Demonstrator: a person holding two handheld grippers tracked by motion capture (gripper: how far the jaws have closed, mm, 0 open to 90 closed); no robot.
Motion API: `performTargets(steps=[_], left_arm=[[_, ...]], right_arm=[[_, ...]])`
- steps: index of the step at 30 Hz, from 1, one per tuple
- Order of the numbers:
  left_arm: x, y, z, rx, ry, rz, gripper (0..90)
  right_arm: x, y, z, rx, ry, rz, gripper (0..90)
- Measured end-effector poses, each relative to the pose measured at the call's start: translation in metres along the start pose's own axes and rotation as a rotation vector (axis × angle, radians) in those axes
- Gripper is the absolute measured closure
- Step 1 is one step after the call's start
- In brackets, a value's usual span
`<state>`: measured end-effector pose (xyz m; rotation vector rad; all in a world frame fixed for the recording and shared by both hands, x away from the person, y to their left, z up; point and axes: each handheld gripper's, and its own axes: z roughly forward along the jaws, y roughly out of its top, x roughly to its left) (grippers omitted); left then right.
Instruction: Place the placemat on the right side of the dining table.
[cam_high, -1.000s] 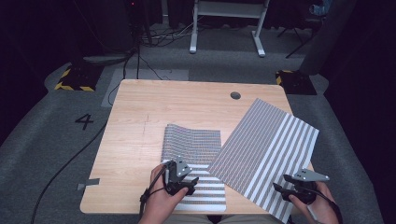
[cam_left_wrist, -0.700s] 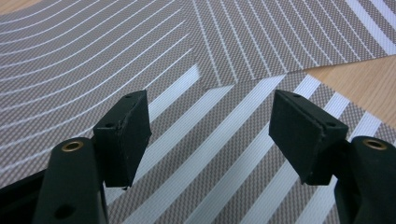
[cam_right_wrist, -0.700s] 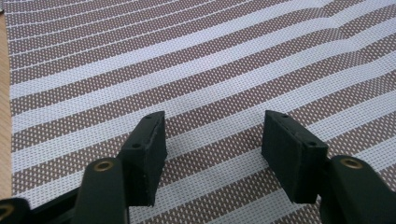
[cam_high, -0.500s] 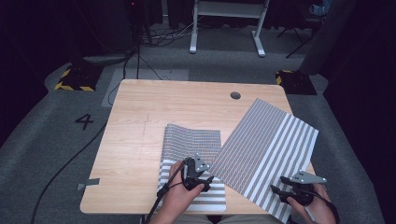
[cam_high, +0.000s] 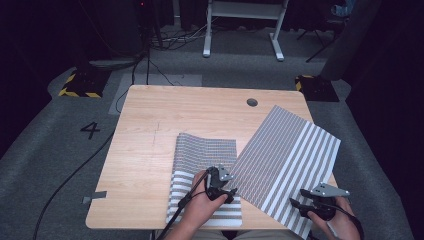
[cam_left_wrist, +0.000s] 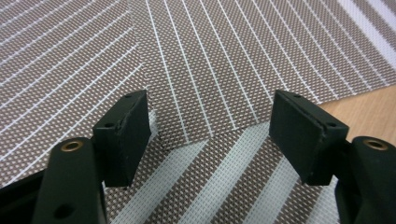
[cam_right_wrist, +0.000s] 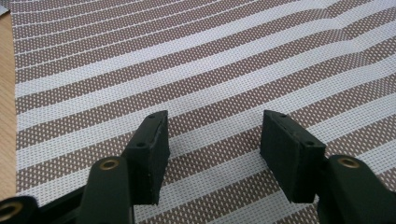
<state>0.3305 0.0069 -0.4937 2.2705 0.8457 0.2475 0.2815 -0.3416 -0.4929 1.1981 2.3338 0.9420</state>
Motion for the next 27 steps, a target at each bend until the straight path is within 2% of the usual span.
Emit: performTargets(steps=[1, 2, 6, 7, 9, 10, 11, 12, 14, 15, 17, 19, 21, 23, 24, 25, 26, 27], left_arm=[[0.001, 0.001, 0.001, -0.011, 0.009, 0.017, 28.1], [0.0, 0.001, 0.001, -0.004, -0.006, 0.018, 27.5], [-0.003, 0.002, 0.004, -0.015, 0.007, 0.031, 26.0], [-0.004, 0.002, 0.004, -0.008, -0.001, 0.028, 26.4], [-0.005, 0.004, 0.003, 0.002, 0.009, 0.032, 28.2], [-0.005, 0.004, 0.003, 0.022, 0.013, 0.028, 28.7], [-0.005, 0.006, 0.003, 0.013, 0.002, 0.05, 29.9], [-0.007, 0.006, 0.002, 0.024, 0.006, 0.056, 33.0], [-0.009, 0.007, 0.002, 0.018, -0.019, 0.076, 42.0], [-0.009, 0.007, 0.001, 0.024, -0.017, 0.084, 45.5], [-0.009, 0.008, 0.001, 0.024, -0.018, 0.095, 47.7], [-0.011, 0.008, 0.002, 0.027, -0.027, 0.076, 47.9], [-0.01, 0.009, 0.002, 0.031, -0.031, 0.085, 48.8], [-0.013, 0.01, 0.002, 0.037, -0.046, 0.08, 55.6], [-0.014, 0.011, 0.001, 0.051, -0.042, 0.083, 58.0], [-0.015, 0.012, 0.001, 0.043, -0.043, 0.097, 60.6], [-0.017, 0.013, 0.001, 0.055, -0.053, 0.089, 67.2], [-0.018, 0.013, 0.001, 0.065, -0.05, 0.082, 67.7]], right_arm=[[0.0, 0.0, 0.0, -0.001, 0.0, 0.0, 42.8], [0.0, 0.0, 0.0, -0.002, 0.0, 0.0, 42.8], [0.0, 0.0, 0.0, -0.001, 0.001, -0.004, 43.5], [0.0, 0.0, 0.0, 0.004, -0.001, -0.01, 43.5], [-0.001, 0.001, 0.0, 0.01, 0.001, -0.01, 43.5], [-0.001, 0.001, 0.0, 0.011, 0.002, -0.011, 43.5], [-0.001, 0.001, 0.0, 0.01, 0.003, -0.01, 43.5], [-0.001, 0.001, 0.0, 0.007, 0.006, -0.007, 43.5], [-0.001, 0.001, 0.0, 0.008, 0.007, -0.007, 43.5], [-0.001, 0.001, 0.0, 0.009, 0.007, -0.007, 43.5], [-0.001, 0.002, 0.0, 0.01, 0.01, -0.007, 43.5], [-0.001, 0.002, 0.001, 0.011, 0.014, -0.003, 43.7], [-0.001, 0.003, 0.0, 0.021, 0.014, -0.009, 43.7], [-0.002, 0.003, 0.001, 0.023, 0.016, -0.014, 43.8], [-0.002, 0.003, 0.001, 0.024, 0.015, -0.018, 43.9], [-0.003, 0.003, 0.001, 0.022, 0.015, -0.021, 44.1], [-0.003, 0.003, 0.001, 0.02, 0.016, -0.019, 44.2], [-0.003, 0.004, 0.001, 0.019, 0.017, -0.018, 44.3]])
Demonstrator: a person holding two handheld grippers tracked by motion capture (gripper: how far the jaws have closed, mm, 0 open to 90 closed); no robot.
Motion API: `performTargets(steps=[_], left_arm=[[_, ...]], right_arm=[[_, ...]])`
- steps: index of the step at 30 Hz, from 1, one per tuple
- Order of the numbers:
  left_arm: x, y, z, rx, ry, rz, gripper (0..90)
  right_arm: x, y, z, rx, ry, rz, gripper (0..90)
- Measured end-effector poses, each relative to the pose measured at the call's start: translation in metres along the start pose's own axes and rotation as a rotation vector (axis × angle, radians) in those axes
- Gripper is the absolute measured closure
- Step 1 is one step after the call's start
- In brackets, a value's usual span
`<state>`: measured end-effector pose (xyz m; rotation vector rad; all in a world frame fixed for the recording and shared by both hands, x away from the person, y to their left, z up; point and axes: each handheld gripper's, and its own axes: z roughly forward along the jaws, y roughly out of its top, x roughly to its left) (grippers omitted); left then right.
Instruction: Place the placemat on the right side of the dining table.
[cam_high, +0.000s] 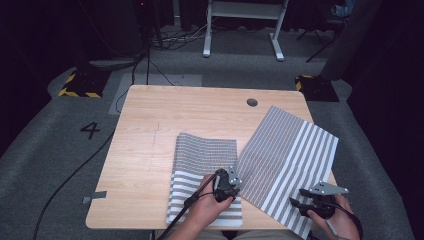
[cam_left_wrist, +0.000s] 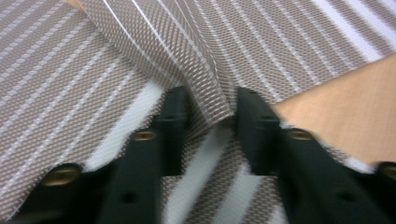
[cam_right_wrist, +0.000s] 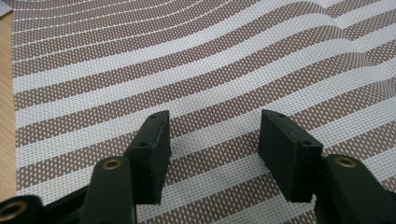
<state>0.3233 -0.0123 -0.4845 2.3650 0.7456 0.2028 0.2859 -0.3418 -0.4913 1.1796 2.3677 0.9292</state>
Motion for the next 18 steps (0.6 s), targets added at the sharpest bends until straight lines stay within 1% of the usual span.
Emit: performTargets(steps=[1, 2, 3, 4, 5, 6, 8, 9, 10, 11, 12, 13, 14, 15, 16, 17, 18], left_arm=[[0.0, 0.001, 0.0, -0.002, -0.016, 0.004, 76.9], [0.0, 0.001, 0.001, -0.002, -0.009, 0.007, 80.3], [0.0, 0.001, 0.001, -0.001, -0.003, -0.01, 83.4], [0.001, 0.001, 0.0, 0.006, 0.005, -0.008, 85.5], [0.002, 0.002, 0.001, 0.002, 0.0, -0.01, 86.3], [0.003, 0.002, 0.001, -0.009, 0.005, 0.002, 88.1], [0.002, 0.003, 0.001, 0.0, 0.014, 0.003, 88.8], [0.0, 0.003, -0.001, 0.023, 0.013, 0.005, 88.9], [-0.002, 0.004, -0.001, 0.023, 0.019, 0.005, 89.0], [-0.006, 0.004, -0.003, 0.03, 0.024, -0.001, 89.0], [-0.007, 0.004, -0.004, 0.028, 0.017, 0.007, 89.0], [-0.012, 0.004, -0.006, 0.029, 0.032, -0.007, 89.0], [-0.014, 0.006, -0.009, 0.033, 0.025, 0.006, 88.9], [-0.015, 0.007, -0.011, 0.036, 0.016, 0.03, 88.8], [-0.017, 0.007, -0.012, 0.021, 0.026, 0.025, 88.7], [-0.021, 0.008, -0.014, 0.033, 0.007, 0.008, 88.6], [-0.021, 0.008, -0.015, 0.047, 0.01, 0.033, 88.3]], right_arm=[[0.0, 0.0, 0.0, 0.0, 0.001, 0.0, 44.5], [0.0, 0.0, 0.001, -0.009, 0.0, 0.0, 44.6], [0.0, 0.0, 0.001, -0.015, -0.001, -0.003, 44.6], [0.0, 0.0, 0.001, -0.015, 0.003, 0.002, 44.7], [0.0, 0.0, 0.002, -0.02, 0.004, 0.003, 44.7], [0.0, 0.0, 0.003, -0.025, 0.009, 0.002, 44.8], [-0.001, 0.002, 0.003, -0.018, 0.01, -0.005, 45.1], [-0.001, 0.002, 0.003, -0.015, 0.012, 0.002, 45.4], [-0.002, 0.003, 0.004, -0.007, 0.012, -0.013, 45.6], [-0.003, 0.004, 0.004, -0.004, 0.02, -0.01, 45.8], [-0.004, 0.005, 0.004, -0.007, 0.023, -0.004, 47.4], [-0.005, 0.006, 0.005, -0.002, 0.02, -0.017, 47.4], [-0.007, 0.006, 0.005, -0.003, 0.019, -0.013, 49.3], [-0.008, 0.007, 0.005, 0.001, 0.019, -0.013, 50.7], [-0.01, 0.008, 0.006, -0.002, 0.021, -0.005, 51.6], [-0.011, 0.008, 0.007, -0.003, 0.018, -0.007, 51.8], [-0.014, 0.009, 0.007, -0.001, 0.019, -0.009, 51.5]])
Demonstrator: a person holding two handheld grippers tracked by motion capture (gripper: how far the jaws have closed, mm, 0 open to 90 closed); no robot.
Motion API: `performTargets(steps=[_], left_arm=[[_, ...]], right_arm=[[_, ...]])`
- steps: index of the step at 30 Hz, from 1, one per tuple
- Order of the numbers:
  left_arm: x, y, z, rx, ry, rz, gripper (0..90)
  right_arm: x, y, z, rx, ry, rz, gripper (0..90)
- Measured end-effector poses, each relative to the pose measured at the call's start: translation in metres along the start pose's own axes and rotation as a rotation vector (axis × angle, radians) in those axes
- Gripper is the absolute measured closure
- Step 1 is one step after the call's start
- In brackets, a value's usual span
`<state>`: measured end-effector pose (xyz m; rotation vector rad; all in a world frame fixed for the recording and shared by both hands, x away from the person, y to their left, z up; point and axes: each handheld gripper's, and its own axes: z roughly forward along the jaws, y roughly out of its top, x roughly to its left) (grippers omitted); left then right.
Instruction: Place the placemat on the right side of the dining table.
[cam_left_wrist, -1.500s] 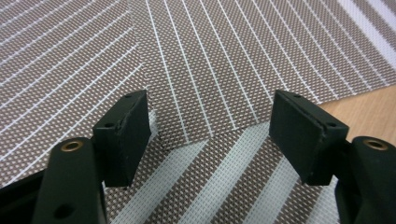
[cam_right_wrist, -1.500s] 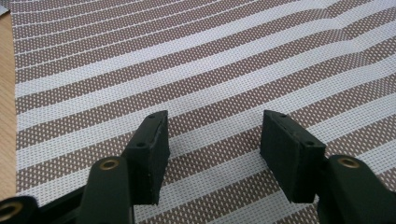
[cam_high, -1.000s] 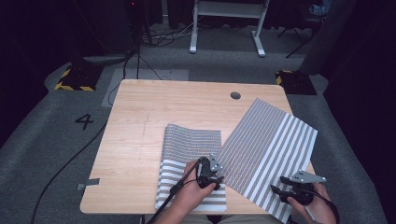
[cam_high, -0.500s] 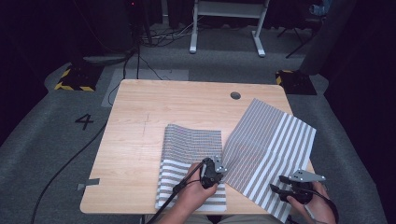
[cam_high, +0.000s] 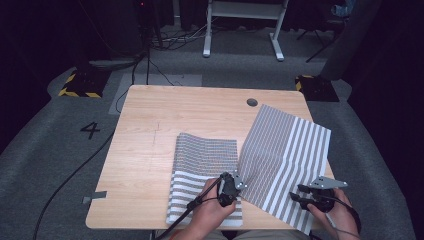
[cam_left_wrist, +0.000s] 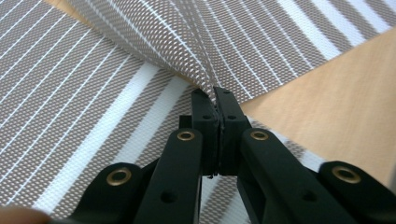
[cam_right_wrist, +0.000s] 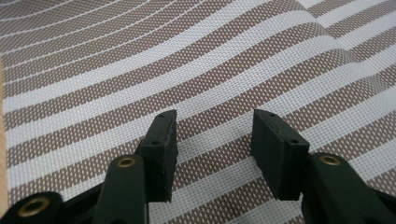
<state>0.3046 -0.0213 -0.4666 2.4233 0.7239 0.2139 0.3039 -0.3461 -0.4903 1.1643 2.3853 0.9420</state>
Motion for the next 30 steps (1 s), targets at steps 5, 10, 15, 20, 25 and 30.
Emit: performTargets(steps=[5, 10, 15, 20, 25, 30], left_arm=[[-0.012, 0.003, 0.005, -0.025, -0.036, 0.009, 86.7], [-0.02, 0.01, 0.013, -0.006, -0.082, 0.037, 82.9], [-0.019, 0.014, 0.02, -0.005, -0.079, 0.028, 76.0], [-0.017, 0.018, 0.028, 0.005, -0.072, 0.027, 70.9], [-0.018, 0.022, 0.034, 0.011, -0.065, 0.033, 66.3], [-0.017, 0.024, 0.034, 0.0, -0.068, 0.039, 61.3]], right_arm=[[-0.016, 0.003, 0.002, 0.01, -0.014, 0.006, 50.2], [-0.036, 0.007, 0.004, 0.021, -0.037, 0.026, 50.0], [-0.051, 0.01, 0.005, 0.026, -0.082, 0.028, 50.1], [-0.067, 0.013, 0.007, 0.032, -0.105, 0.049, 48.8], [-0.077, 0.016, 0.009, 0.036, -0.117, 0.056, 47.1], [-0.085, 0.022, 0.015, 0.046, -0.122, 0.045, 45.8]])
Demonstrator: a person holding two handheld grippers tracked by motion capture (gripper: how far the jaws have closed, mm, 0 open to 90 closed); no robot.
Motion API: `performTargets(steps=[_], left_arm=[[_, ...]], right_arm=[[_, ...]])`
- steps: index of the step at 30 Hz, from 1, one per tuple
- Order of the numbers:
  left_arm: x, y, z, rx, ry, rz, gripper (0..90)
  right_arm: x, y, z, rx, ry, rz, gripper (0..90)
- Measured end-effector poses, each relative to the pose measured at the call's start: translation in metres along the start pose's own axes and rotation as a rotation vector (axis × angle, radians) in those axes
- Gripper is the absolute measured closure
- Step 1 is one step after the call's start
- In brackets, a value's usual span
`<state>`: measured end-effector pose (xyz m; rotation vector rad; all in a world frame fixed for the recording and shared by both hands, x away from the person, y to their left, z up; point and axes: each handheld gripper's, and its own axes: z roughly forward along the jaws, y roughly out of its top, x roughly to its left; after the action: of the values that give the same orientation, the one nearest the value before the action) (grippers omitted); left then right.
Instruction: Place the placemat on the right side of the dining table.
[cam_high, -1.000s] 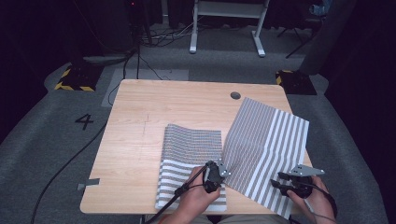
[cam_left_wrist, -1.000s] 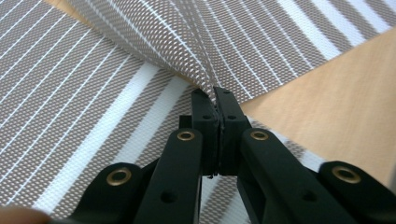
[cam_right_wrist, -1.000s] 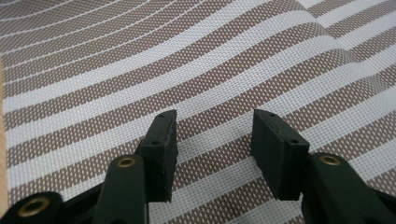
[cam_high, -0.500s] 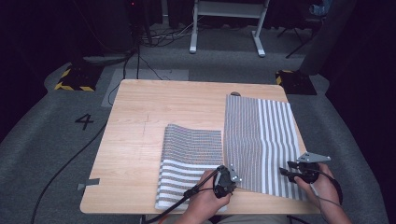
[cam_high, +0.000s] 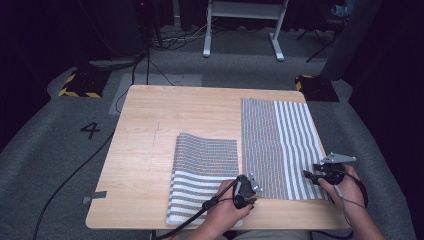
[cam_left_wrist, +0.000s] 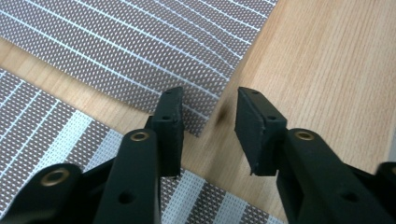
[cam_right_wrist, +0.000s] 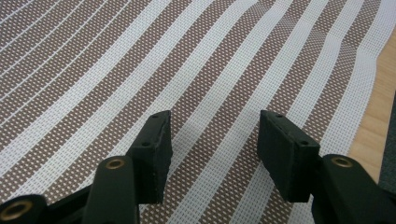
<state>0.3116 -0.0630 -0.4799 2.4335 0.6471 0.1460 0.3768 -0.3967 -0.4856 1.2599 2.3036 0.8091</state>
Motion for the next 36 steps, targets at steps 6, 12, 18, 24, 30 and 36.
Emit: performTargets(steps=[6, 12, 18, 24, 30, 36], left_arm=[[0.001, 0.001, 0.0, -0.003, -0.007, 0.005, 59.0], [0.0, 0.001, 0.001, -0.002, 0.0, 0.006, 53.2], [0.002, 0.0, -0.007, -0.035, 0.021, -0.003, 51.7], [0.008, -0.005, -0.022, -0.072, 0.038, -0.02, 50.2], [0.016, -0.014, -0.034, -0.088, 0.067, -0.043, 49.5], [0.023, -0.026, -0.051, -0.096, 0.089, -0.058, 49.0]], right_arm=[[-0.01, 0.01, 0.007, 0.024, 0.026, -0.035, 44.1], [-0.018, 0.018, 0.015, 0.023, 0.025, -0.034, 43.6], [-0.022, 0.022, 0.019, 0.013, 0.017, -0.024, 42.7], [-0.02, 0.019, 0.019, -0.017, -0.014, -0.03, 44.5], [-0.022, 0.013, 0.018, -0.037, -0.007, 0.031, 47.9], [-0.02, 0.006, 0.013, -0.052, -0.014, 0.052, 49.3]])
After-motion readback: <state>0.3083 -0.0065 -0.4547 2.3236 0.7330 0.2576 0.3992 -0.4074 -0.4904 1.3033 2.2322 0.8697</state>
